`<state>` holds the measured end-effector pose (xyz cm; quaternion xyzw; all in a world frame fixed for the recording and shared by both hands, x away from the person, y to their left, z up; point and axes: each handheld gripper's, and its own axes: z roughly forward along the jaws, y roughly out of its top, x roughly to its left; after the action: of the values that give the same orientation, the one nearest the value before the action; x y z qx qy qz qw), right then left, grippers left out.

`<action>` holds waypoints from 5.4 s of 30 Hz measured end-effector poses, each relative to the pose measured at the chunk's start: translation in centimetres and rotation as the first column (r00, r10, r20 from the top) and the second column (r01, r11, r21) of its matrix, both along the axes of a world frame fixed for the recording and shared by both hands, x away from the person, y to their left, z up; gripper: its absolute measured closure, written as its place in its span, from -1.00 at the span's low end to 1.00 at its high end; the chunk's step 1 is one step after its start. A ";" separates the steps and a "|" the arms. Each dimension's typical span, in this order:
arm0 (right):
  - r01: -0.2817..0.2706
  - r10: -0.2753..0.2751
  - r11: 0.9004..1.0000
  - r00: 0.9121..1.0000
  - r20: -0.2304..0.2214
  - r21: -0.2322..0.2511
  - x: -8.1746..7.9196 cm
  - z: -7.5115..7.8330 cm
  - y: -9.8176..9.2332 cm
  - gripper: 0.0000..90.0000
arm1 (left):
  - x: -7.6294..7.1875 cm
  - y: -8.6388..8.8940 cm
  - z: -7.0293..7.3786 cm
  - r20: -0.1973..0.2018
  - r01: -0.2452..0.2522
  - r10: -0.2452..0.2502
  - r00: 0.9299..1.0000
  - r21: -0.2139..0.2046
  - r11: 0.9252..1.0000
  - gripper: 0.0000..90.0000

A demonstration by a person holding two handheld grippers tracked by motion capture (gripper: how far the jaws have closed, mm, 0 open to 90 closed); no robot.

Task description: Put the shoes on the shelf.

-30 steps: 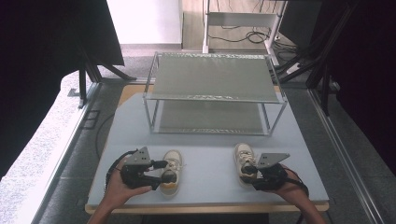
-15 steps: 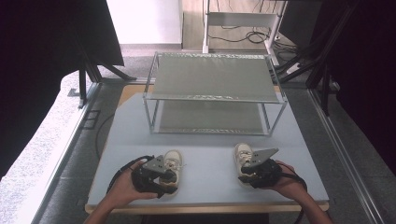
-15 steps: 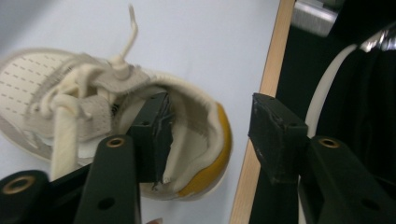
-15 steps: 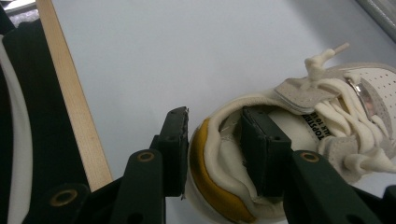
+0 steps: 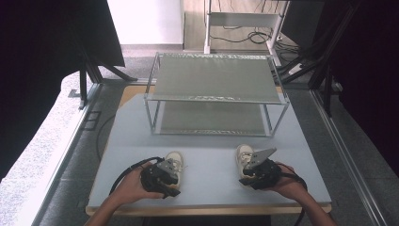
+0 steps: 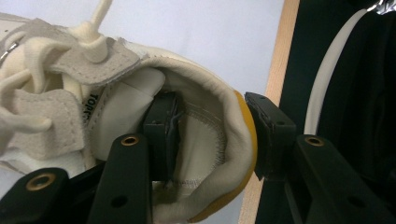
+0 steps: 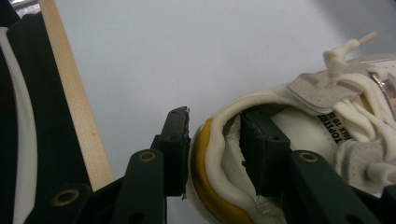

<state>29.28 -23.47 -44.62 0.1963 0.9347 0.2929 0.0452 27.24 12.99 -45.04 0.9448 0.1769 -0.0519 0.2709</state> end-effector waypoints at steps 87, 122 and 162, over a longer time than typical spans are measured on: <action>-0.003 0.013 0.999 0.982 0.191 -0.051 10.2 3.2 4.5 0.56 | 12.5 -10.6 3.6 0.276 0.115 -0.120 0.954 0.035 0.993 0.58; 0.145 -0.154 0.988 0.945 0.288 0.051 13.2 1.1 6.7 -0.27 | 16.4 -10.7 0.7 0.350 -0.089 0.102 0.931 -0.053 0.995 -0.31; 0.458 -0.466 0.884 0.850 0.247 0.093 12.1 -2.9 2.5 0.82 | 15.8 -6.2 -2.9 0.253 -0.487 0.494 0.832 -0.096 0.868 0.82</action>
<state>41.41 -20.99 -47.48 0.3753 0.8411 0.3111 0.2343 43.06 6.81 -47.94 0.8621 0.3739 0.1459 0.3095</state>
